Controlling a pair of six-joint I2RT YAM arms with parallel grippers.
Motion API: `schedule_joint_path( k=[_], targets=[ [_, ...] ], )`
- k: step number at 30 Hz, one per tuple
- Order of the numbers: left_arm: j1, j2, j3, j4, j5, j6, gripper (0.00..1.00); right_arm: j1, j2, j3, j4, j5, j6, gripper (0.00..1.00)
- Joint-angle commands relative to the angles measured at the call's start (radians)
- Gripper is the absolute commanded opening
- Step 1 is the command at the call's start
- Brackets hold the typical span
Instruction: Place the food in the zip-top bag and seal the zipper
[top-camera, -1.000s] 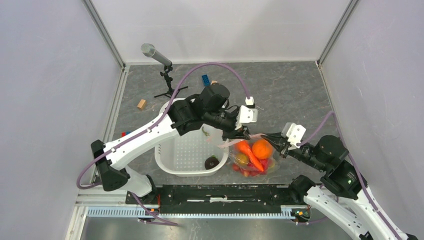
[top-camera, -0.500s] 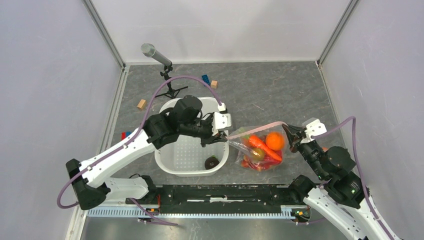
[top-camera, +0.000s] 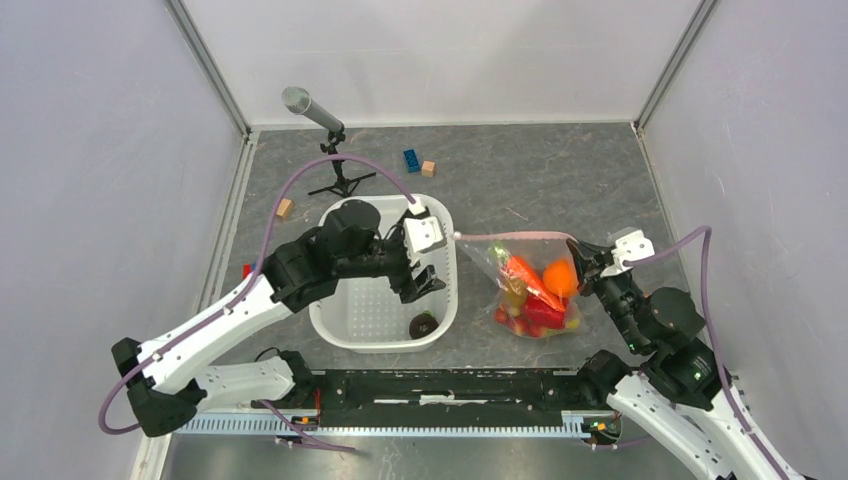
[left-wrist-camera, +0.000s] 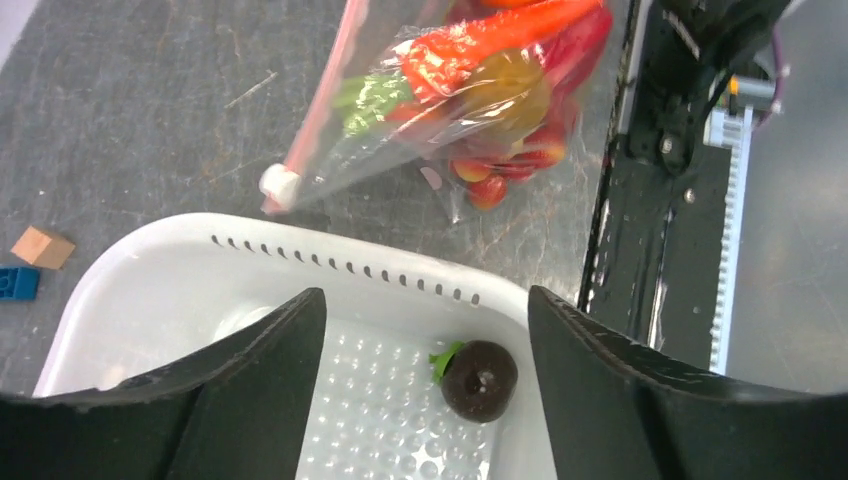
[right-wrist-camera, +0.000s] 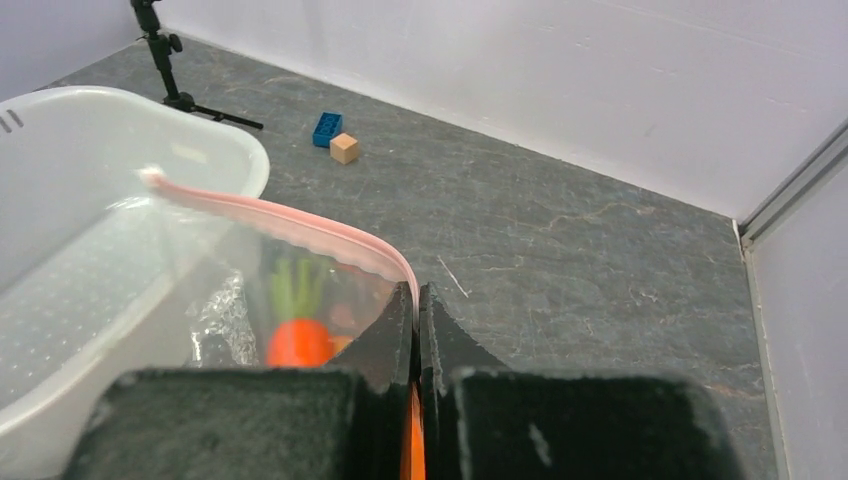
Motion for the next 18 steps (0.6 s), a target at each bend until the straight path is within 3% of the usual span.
schedule_joint_path(
  k=[1, 4, 13, 16, 18],
  targets=[
    [0.007, -0.088, -0.05, 0.138, -0.105, -0.128, 0.87, -0.003, 0.071, 0.046, 0.144, 0.052, -0.015, 0.0],
    [0.011, -0.155, -0.118, 0.214, -0.177, -0.158, 1.0, -0.003, 0.161, 0.093, 0.169, 0.061, -0.067, 0.0],
    [0.031, -0.251, -0.192, 0.231, -0.324, -0.212, 1.0, -0.007, 0.562, 0.511, 0.136, 0.167, -0.355, 0.0],
    [0.035, -0.28, -0.211, 0.249, -0.362, -0.22, 1.0, -0.008, 0.614, 0.572, 0.111, 0.112, -0.373, 0.0],
    [0.038, -0.298, -0.225, 0.261, -0.388, -0.225, 1.0, -0.008, 0.585, 0.523, 0.067, -0.02, -0.371, 0.0]
  ],
)
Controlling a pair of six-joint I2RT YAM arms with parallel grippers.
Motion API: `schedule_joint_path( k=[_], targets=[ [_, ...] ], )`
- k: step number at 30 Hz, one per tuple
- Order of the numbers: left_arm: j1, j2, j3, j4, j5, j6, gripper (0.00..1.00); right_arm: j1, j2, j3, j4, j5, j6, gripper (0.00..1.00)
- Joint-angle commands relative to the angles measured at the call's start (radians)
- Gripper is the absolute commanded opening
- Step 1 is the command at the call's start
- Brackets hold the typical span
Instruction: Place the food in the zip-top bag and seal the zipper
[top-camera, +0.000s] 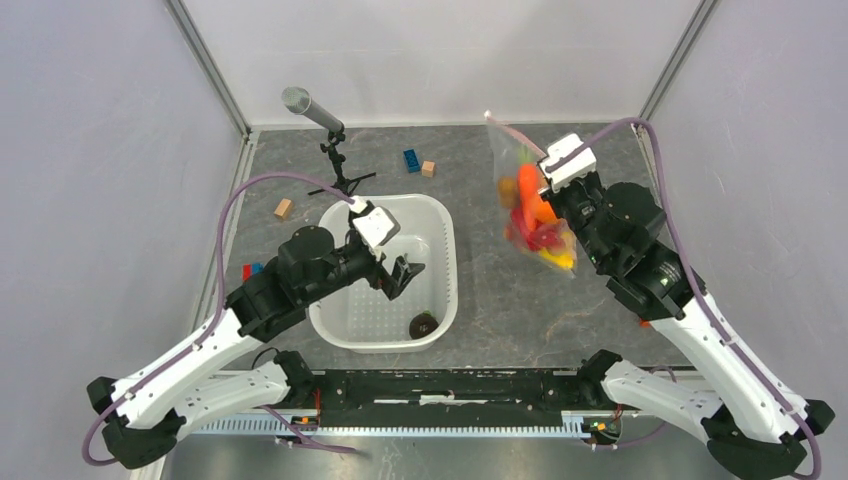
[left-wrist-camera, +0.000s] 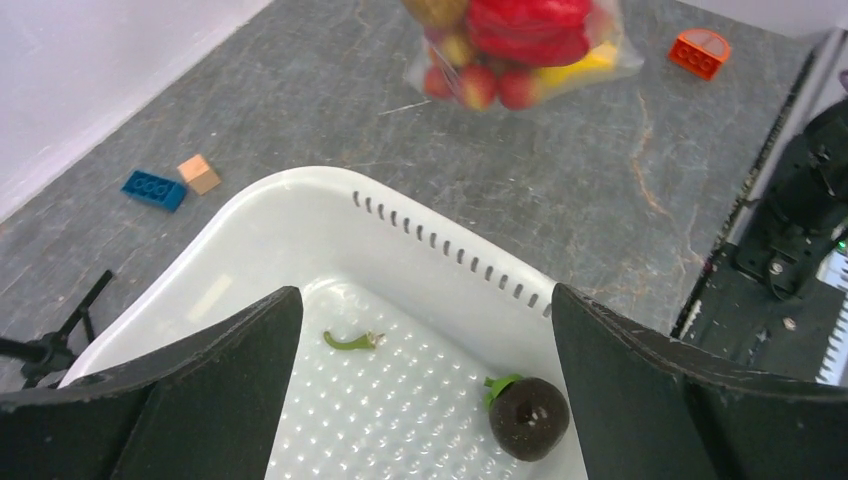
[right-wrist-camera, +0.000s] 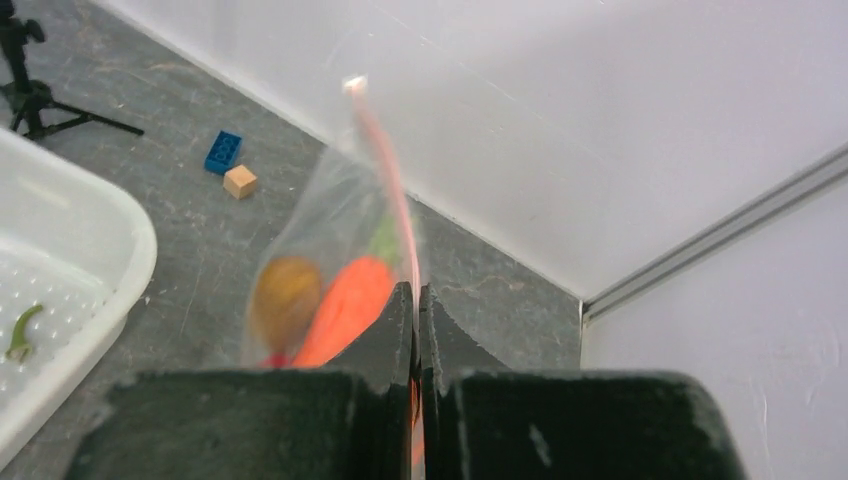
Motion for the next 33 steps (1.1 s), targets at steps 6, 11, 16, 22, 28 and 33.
schedule_joint_path(
  k=[6, 11, 16, 22, 28, 33],
  targets=[
    [0.025, -0.066, -0.045, 0.072, -0.101, -0.061, 1.0, -0.005, -0.31, -0.374, -0.116, -0.466, 0.02, 0.0],
    [0.035, -0.039, -0.044, 0.097, -0.083, -0.065, 1.0, -0.005, -0.426, -0.486, -0.169, -0.781, 0.103, 0.21],
    [0.038, -0.006, -0.029, 0.097, -0.064, -0.073, 1.0, -0.005, -0.44, -0.466, -0.128, -0.877, 0.135, 0.4],
    [0.043, -0.029, -0.041, 0.088, -0.086, -0.07, 1.0, -0.005, -0.471, -0.449, -0.046, -0.756, 0.193, 0.56],
    [0.064, -0.029, -0.053, 0.074, -0.11, -0.073, 1.0, -0.005, -0.379, -0.441, 0.041, -0.169, 0.422, 0.7],
    [0.096, 0.017, -0.027, 0.023, -0.098, -0.134, 1.0, -0.005, -0.109, -0.386, 0.05, -0.214, 0.532, 0.71]
  ],
)
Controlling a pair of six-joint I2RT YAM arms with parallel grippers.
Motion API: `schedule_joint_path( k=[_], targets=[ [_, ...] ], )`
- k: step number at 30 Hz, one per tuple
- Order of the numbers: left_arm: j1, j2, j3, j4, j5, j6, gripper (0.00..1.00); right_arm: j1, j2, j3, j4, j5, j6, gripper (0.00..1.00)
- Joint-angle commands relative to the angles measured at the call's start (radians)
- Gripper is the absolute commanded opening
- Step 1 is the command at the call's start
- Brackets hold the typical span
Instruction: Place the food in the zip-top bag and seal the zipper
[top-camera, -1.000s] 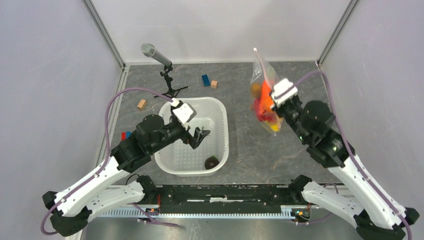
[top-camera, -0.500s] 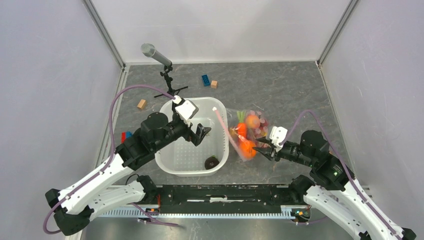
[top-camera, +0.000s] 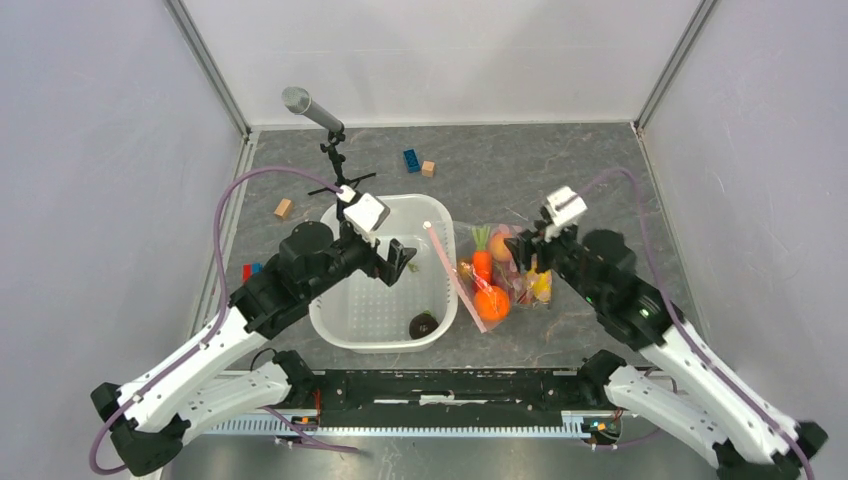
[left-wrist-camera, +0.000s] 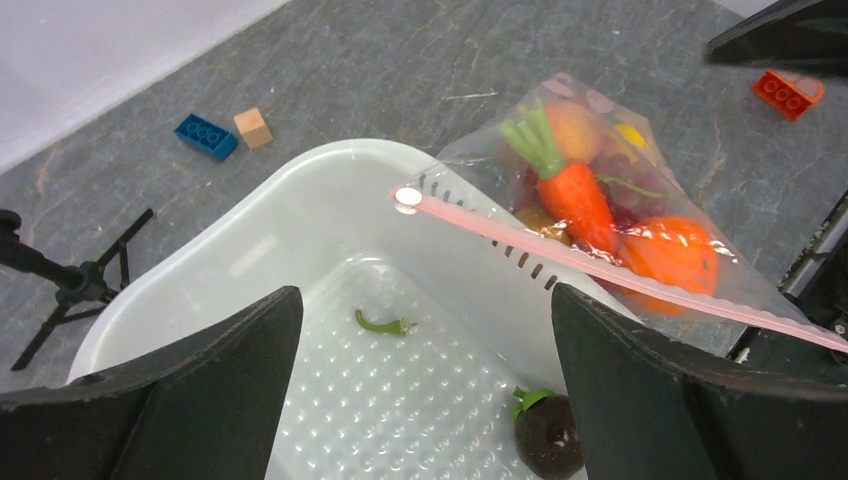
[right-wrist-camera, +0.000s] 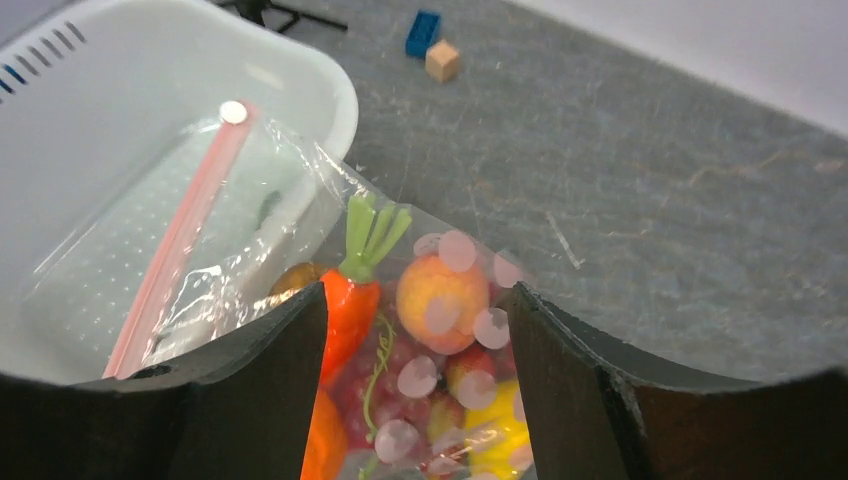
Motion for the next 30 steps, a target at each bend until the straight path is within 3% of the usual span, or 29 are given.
schedule_joint_path(
  k=[1, 5, 9, 14, 20, 24, 27, 30],
  targets=[
    [0.028, 0.04, 0.023, -0.028, -0.003, -0.081, 1.0, 0.0, 0.205, 0.025, 0.081, 0.04, 0.138, 0.71],
    [0.044, 0.093, 0.055, -0.051, 0.004, -0.142, 1.0, -0.001, 0.306, -0.074, 0.167, -0.001, 0.196, 0.72],
    [0.047, 0.119, 0.071, -0.081, -0.016, -0.221, 1.0, -0.021, 0.264, -0.186, 0.239, -0.034, 0.219, 0.75],
    [0.047, 0.087, 0.045, -0.132, -0.082, -0.301, 1.0, -0.113, 0.214, -0.154, 0.186, -0.112, 0.181, 0.75],
    [0.048, 0.028, 0.029, -0.2, -0.195, -0.325, 1.0, -0.142, 0.058, -0.134, 0.247, 0.052, 0.114, 0.86],
    [0.062, 0.012, 0.016, -0.221, -0.259, -0.291, 1.0, -0.175, 0.083, -0.1, 0.193, 0.239, 0.058, 0.91],
    [0.172, 0.028, 0.025, -0.245, -0.303, -0.309, 1.0, -0.249, 0.132, -0.078, 0.164, 0.269, 0.028, 0.94],
    [0.365, 0.049, 0.064, -0.251, -0.158, -0.347, 1.0, -0.375, 0.168, -0.069, 0.165, 0.198, 0.027, 0.96]
  ],
)
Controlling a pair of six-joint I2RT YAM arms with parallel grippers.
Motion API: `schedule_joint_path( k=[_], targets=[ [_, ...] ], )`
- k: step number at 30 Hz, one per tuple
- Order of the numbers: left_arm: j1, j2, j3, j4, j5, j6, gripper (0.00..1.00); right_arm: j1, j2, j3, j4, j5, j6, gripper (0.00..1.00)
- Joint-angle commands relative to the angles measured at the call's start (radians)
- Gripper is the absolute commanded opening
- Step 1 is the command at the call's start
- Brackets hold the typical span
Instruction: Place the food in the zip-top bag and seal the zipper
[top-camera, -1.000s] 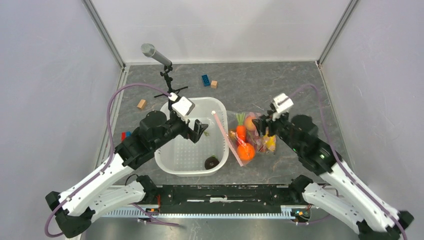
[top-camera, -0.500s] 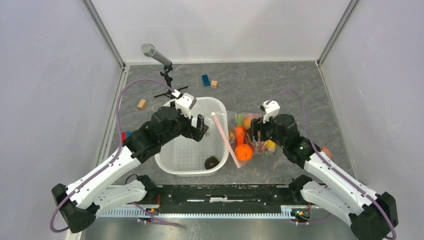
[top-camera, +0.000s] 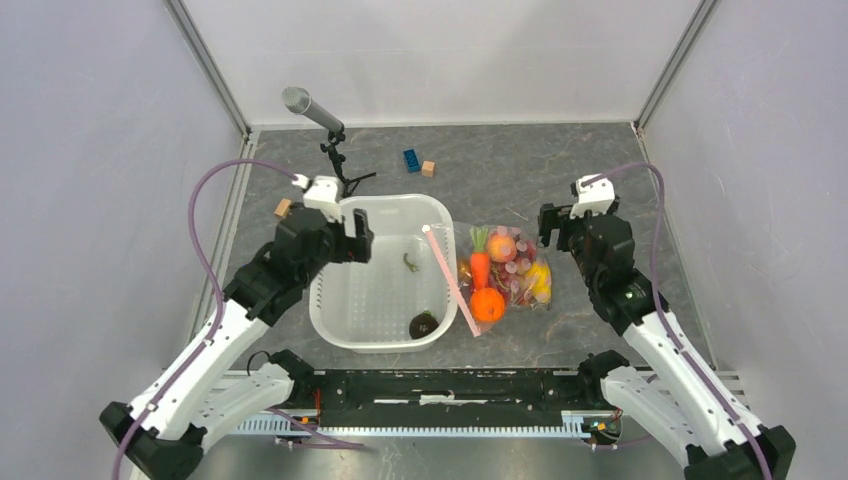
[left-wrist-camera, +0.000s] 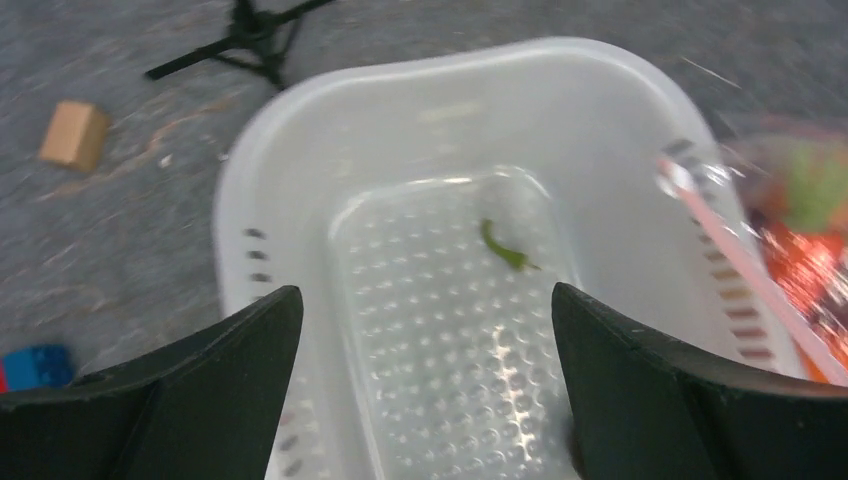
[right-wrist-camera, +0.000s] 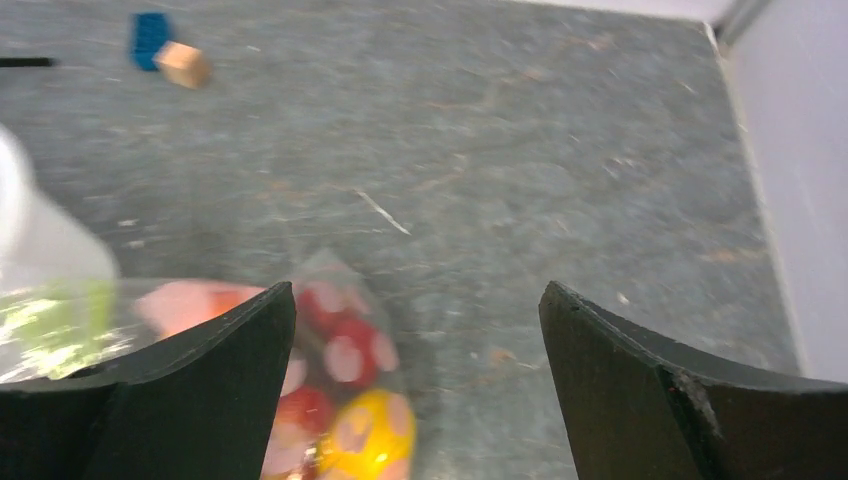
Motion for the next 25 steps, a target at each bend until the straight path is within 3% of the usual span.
schedule_joint_path(
  k=[1, 4, 8, 10, 14, 19, 25],
  targets=[
    [0.249, 0.025, 0.056, -0.015, 0.092, -0.068, 1.0, -0.18, 0.054, 0.034, -0.007, -0.029, -0.03, 0.96],
    [0.377, 0.024, 0.086, -0.045, 0.119, -0.083, 1.0, -0.373, 0.07, 0.018, 0.007, -0.225, 0.006, 0.96],
    [0.393, -0.045, 0.059, -0.047, 0.021, -0.164, 1.0, -0.573, 0.002, -0.058, 0.062, -0.362, 0.085, 0.97],
    [0.393, -0.066, 0.055, -0.096, -0.064, -0.245, 1.0, -0.579, -0.071, -0.107, 0.097, -0.383, 0.089, 0.97],
    [0.393, -0.105, 0.037, -0.162, -0.187, -0.271, 1.0, -0.579, -0.202, -0.182, 0.152, -0.486, 0.066, 0.98],
    [0.393, -0.172, 0.008, -0.155, -0.189, -0.29, 1.0, -0.579, -0.218, -0.141, 0.051, -0.486, 0.039, 0.98],
    [0.393, -0.195, 0.008, -0.143, -0.248, -0.254, 1.0, -0.579, -0.221, -0.128, 0.049, -0.501, 0.082, 0.98]
  ],
)
